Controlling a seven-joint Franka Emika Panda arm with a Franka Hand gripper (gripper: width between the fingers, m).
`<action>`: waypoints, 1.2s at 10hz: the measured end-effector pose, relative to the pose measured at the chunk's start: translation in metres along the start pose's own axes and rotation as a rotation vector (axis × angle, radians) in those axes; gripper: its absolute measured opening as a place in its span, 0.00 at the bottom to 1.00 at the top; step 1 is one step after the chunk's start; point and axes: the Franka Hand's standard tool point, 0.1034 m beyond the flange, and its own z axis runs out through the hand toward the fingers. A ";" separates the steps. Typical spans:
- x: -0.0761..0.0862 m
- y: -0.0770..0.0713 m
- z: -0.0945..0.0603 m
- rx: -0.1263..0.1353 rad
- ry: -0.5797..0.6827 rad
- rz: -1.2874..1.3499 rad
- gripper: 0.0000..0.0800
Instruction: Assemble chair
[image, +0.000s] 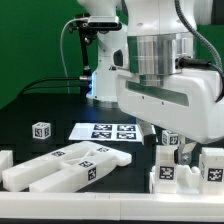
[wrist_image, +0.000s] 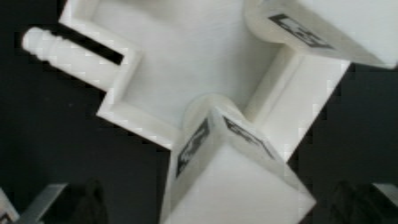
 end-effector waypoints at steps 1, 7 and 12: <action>0.000 0.000 0.000 -0.001 0.001 -0.087 0.81; -0.002 -0.006 0.001 0.012 0.035 -0.543 0.65; 0.003 -0.004 0.000 0.013 0.026 -0.140 0.35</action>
Offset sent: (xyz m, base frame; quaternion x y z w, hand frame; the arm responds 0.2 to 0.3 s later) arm 0.0124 0.0233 0.0022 0.0394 -0.0282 -0.4733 0.8796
